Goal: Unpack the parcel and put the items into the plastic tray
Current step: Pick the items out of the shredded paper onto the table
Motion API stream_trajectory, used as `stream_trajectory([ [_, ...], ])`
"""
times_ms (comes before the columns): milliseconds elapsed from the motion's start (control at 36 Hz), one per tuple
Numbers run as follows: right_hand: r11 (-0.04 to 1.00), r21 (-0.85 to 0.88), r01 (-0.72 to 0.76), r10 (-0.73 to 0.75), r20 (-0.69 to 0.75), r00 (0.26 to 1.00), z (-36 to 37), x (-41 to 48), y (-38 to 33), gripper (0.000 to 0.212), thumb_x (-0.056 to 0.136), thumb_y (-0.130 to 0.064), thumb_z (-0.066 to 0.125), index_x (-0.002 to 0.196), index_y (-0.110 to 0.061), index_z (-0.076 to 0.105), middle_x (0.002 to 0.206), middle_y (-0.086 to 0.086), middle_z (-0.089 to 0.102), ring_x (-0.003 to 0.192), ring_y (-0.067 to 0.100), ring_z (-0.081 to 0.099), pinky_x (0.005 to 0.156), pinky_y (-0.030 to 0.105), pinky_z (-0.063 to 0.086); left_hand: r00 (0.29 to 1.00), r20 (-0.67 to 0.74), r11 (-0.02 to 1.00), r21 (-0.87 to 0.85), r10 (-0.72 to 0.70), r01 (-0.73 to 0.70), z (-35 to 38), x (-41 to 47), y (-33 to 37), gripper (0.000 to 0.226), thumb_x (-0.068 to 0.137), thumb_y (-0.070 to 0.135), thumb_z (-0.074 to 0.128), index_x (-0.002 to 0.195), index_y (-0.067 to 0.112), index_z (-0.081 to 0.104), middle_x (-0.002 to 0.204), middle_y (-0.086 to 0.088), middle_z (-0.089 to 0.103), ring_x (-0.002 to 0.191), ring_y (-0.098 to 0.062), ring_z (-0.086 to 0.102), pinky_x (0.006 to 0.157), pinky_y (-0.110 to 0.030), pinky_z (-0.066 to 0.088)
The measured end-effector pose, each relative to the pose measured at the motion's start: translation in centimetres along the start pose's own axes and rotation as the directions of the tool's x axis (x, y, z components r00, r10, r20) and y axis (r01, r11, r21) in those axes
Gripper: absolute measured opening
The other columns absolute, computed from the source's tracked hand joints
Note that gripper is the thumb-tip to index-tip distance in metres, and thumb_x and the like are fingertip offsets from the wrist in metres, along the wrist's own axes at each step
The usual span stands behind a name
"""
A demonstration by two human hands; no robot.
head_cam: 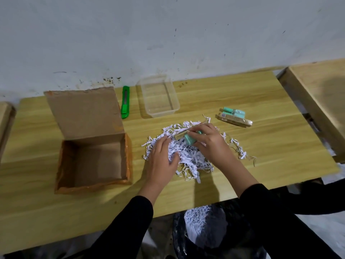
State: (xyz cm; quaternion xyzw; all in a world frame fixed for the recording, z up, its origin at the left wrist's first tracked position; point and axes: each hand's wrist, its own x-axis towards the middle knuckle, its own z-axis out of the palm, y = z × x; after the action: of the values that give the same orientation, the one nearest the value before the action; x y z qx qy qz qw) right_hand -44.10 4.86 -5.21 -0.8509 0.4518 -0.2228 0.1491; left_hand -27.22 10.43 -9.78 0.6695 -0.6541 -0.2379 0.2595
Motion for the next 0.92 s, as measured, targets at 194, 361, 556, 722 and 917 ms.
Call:
stream_trajectory([
  [194, 0.994, 0.071, -0.079, 0.075, 0.059, 0.995, 1.0, -0.6, 0.1, 0.038, 0.062, 0.002, 0.078, 0.099, -0.001, 0.070, 0.096, 0.017, 0.069, 0.090, 0.039, 0.061, 0.082, 0.035, 0.044, 0.995, -0.058, 0.984, -0.149, 0.086, -0.094, -0.2, 1.1, 0.4, 0.042, 0.091, 0.020, 0.053, 0.132, 0.012, 0.047, 0.137, -0.003, 0.045, 0.128, -0.014, 0.038, 0.104, -0.022, 0.027],
  [361, 0.974, 0.171, -0.150, 0.146, 0.031, 0.989, 1.2, -1.0, 0.2, 0.041, 0.065, -0.003, 0.078, 0.105, -0.003, 0.068, 0.100, 0.015, 0.068, 0.092, 0.035, 0.059, 0.080, 0.045, 0.052, 0.985, 0.057, 0.969, -0.194, 0.165, -0.151, -0.3, 2.1, 0.2, 0.041, 0.090, 0.013, 0.055, 0.130, 0.020, 0.051, 0.132, -0.001, 0.049, 0.124, -0.013, 0.041, 0.103, -0.023, 0.031],
  [556, 0.940, 0.233, -0.250, 0.242, 0.063, 0.968, 1.1, -0.9, 0.3, 0.044, 0.067, -0.008, 0.078, 0.109, -0.007, 0.067, 0.106, 0.011, 0.066, 0.100, 0.028, 0.056, 0.090, 0.043, 0.049, 0.983, 0.094, 0.968, -0.211, 0.158, -0.135, -0.3, 2.7, 0.1, 0.039, 0.090, 0.017, 0.056, 0.129, 0.019, 0.051, 0.127, 0.000, 0.053, 0.118, -0.012, 0.046, 0.096, -0.019, 0.033],
  [722, 0.940, 0.223, -0.257, 0.248, 0.067, 0.966, 1.2, -0.8, 0.4, 0.044, 0.065, -0.008, 0.079, 0.108, -0.006, 0.067, 0.105, 0.012, 0.067, 0.100, 0.030, 0.056, 0.090, 0.041, 0.048, 0.983, 0.042, 0.964, -0.207, 0.179, -0.167, -0.1, 3.1, 0.2, 0.033, 0.090, 0.013, 0.056, 0.123, 0.013, 0.057, 0.119, -0.004, 0.059, 0.110, -0.016, 0.053, 0.093, -0.026, 0.043],
  [917, 0.946, 0.212, -0.246, 0.236, 0.070, 0.969, 1.2, -0.7, 0.4, 0.044, 0.065, -0.006, 0.079, 0.107, -0.005, 0.068, 0.105, 0.014, 0.067, 0.100, 0.032, 0.056, 0.089, 0.040, 0.047, 0.980, -0.024, 0.971, -0.130, 0.199, -0.200, -0.1, 3.2, 0.6, 0.029, 0.087, 0.010, 0.057, 0.116, 0.007, 0.062, 0.110, -0.008, 0.065, 0.099, -0.021, 0.060, 0.086, -0.035, 0.049],
])
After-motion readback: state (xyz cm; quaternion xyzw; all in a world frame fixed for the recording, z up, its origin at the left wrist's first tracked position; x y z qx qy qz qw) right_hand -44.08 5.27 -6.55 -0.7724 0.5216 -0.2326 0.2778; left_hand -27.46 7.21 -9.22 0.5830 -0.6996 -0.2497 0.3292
